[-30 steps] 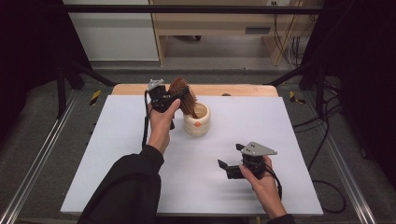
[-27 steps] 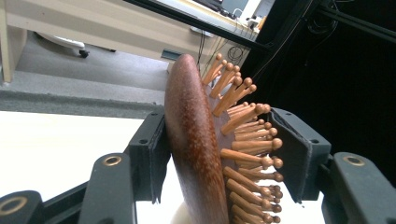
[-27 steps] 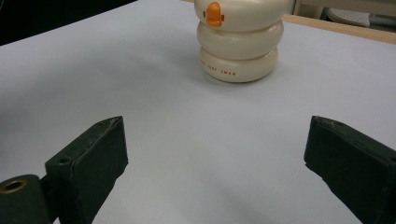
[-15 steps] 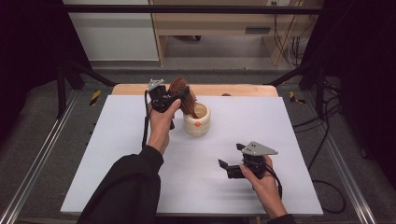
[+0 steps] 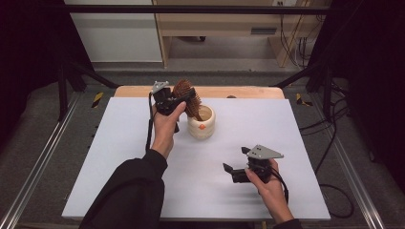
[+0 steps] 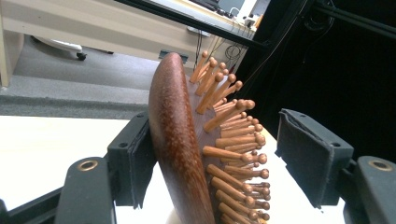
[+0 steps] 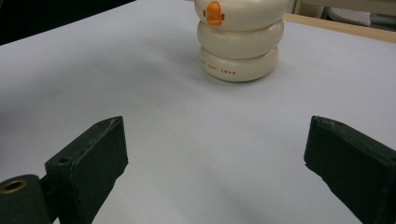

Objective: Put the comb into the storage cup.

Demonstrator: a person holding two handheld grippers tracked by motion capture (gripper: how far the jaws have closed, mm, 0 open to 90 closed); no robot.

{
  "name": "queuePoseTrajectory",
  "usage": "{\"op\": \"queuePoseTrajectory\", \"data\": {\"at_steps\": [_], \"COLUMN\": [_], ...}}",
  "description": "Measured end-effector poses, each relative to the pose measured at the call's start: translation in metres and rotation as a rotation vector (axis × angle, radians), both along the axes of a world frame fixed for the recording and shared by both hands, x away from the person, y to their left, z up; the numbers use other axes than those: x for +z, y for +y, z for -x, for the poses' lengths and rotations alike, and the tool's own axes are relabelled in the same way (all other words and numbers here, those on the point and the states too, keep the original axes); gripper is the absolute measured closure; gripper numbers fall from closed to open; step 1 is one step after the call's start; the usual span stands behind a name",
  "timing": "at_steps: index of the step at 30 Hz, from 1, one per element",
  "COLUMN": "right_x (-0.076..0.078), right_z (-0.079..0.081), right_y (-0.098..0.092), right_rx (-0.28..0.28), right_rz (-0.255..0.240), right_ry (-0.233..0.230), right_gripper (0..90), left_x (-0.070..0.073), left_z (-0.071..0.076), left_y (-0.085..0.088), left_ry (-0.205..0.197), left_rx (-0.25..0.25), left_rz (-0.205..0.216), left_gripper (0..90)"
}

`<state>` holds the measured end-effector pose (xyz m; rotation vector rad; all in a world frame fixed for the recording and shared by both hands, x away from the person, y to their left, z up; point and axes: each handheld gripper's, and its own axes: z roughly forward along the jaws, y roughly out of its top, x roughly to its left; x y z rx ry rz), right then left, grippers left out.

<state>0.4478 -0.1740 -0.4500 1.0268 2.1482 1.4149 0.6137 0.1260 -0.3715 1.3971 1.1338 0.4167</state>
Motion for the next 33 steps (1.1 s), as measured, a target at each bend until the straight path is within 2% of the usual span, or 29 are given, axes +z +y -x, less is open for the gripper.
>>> {"op": "queuePoseTrajectory", "data": {"at_steps": [13, 17, 22, 33], "right_x": [-0.0001, -0.0001, -0.0002, -0.0005], "right_z": [0.0, 0.0001, 0.0, -0.0002], "right_y": [0.0003, 0.0003, 0.0004, 0.0006], "right_rx": [0.003, 0.004, 0.004, 0.005], "right_rz": [-0.002, -0.003, -0.001, 0.001], "right_ry": [0.002, 0.004, 0.003, 0.006], "right_gripper": [6.5, 6.5, 6.5, 6.4], "left_x": [-0.0002, -0.0005, -0.0009, -0.0009], "left_z": [0.0003, 0.0003, 0.0001, 0.0011], "left_y": [-0.0018, -0.003, -0.0036, -0.0031], "left_ry": [-0.005, -0.003, 0.005, -0.005], "left_rx": [0.0, -0.001, 0.006, 0.002], "left_rz": [0.006, 0.009, 0.011, 0.012], "left_gripper": [26.0, 22.5, 14.0, 7.0]}}
